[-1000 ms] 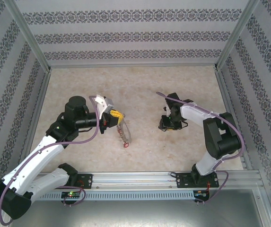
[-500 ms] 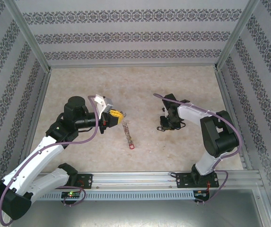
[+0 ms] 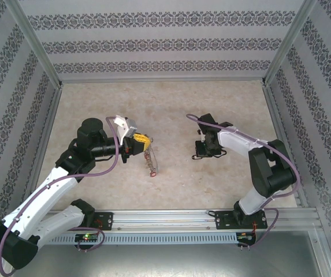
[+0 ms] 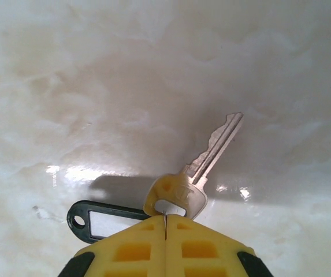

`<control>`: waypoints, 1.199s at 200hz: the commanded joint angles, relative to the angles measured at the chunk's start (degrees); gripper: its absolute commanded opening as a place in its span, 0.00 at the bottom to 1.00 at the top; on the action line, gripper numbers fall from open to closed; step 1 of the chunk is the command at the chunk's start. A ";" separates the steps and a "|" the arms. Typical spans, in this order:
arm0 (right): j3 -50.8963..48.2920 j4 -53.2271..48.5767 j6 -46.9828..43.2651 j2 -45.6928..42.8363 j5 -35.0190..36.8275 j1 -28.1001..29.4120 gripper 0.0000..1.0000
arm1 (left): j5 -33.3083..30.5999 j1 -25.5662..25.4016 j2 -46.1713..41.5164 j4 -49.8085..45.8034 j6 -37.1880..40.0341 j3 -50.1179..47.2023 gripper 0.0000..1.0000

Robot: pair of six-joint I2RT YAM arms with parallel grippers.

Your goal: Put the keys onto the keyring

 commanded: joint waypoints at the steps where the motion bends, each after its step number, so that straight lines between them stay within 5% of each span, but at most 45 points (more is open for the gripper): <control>1: -2.10 1.23 -2.85 -6.25 2.27 1.90 0.00 | 2.16 0.81 -0.77 5.41 -1.16 -0.52 0.00; 41: -5.11 2.16 -5.71 -11.92 -2.11 2.42 0.00 | 1.98 0.80 -0.50 5.82 -1.57 -0.47 0.00; 118: 2.31 -3.18 -4.34 4.65 -2.26 8.56 0.03 | 0.49 0.82 -1.68 5.78 -1.54 -1.13 0.00; 173: 0.94 -2.16 -3.44 1.39 -0.20 9.46 0.30 | 0.40 0.77 -1.19 5.66 -1.25 -0.99 0.00; 240: 0.03 0.89 -2.74 1.62 -2.49 9.07 0.27 | 0.48 0.77 -1.16 5.73 -1.37 -1.05 0.00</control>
